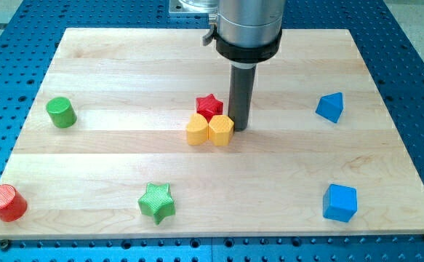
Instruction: Move the blue blocks towards the bottom center of the board
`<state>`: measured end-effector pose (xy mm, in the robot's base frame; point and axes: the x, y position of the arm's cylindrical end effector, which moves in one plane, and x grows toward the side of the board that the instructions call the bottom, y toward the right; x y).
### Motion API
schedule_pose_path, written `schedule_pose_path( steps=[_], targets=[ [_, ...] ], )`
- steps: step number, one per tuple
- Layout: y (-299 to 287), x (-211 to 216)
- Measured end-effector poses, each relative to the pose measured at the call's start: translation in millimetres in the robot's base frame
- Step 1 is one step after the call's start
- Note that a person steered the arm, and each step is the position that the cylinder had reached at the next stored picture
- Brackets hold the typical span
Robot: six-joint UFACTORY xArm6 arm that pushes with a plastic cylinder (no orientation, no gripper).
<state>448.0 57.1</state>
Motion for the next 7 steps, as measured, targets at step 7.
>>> schedule_pose_path(
  steps=[7],
  targets=[
    [142, -4]
  ],
)
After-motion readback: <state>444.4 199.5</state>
